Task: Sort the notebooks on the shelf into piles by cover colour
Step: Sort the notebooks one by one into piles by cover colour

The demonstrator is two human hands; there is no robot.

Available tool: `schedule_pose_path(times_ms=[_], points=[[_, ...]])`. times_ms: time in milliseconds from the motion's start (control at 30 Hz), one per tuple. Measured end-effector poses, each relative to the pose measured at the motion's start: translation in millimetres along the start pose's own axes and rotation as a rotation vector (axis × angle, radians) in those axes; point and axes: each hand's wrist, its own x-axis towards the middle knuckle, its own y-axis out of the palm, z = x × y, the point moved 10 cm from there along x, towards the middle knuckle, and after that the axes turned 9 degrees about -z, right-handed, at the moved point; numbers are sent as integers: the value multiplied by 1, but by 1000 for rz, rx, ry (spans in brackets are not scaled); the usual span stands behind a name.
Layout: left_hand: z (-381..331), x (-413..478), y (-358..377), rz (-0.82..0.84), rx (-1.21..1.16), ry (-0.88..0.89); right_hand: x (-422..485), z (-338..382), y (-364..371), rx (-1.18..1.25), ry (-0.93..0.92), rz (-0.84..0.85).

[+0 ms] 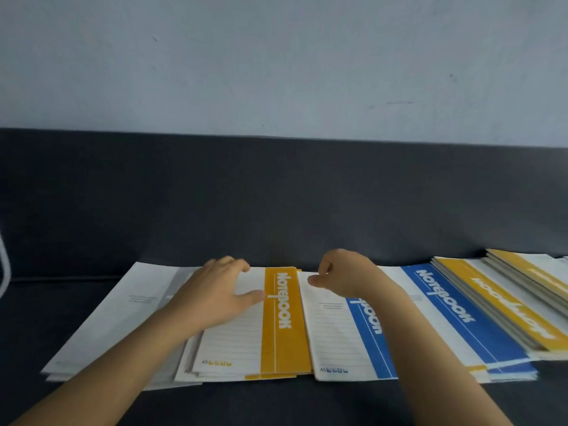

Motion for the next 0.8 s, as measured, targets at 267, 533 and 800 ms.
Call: schedule_pose_path(times_ms=[267,533,800], points=[[-96,-1,20,51,-184,46,-14,-116,-43,-114,190,106],[-173,28,103,207,-617,-160,-40,-134,-25,-16,37,213],[-134,37,48,-32,-595,-199,-30,-131,-33,142,-62,96]])
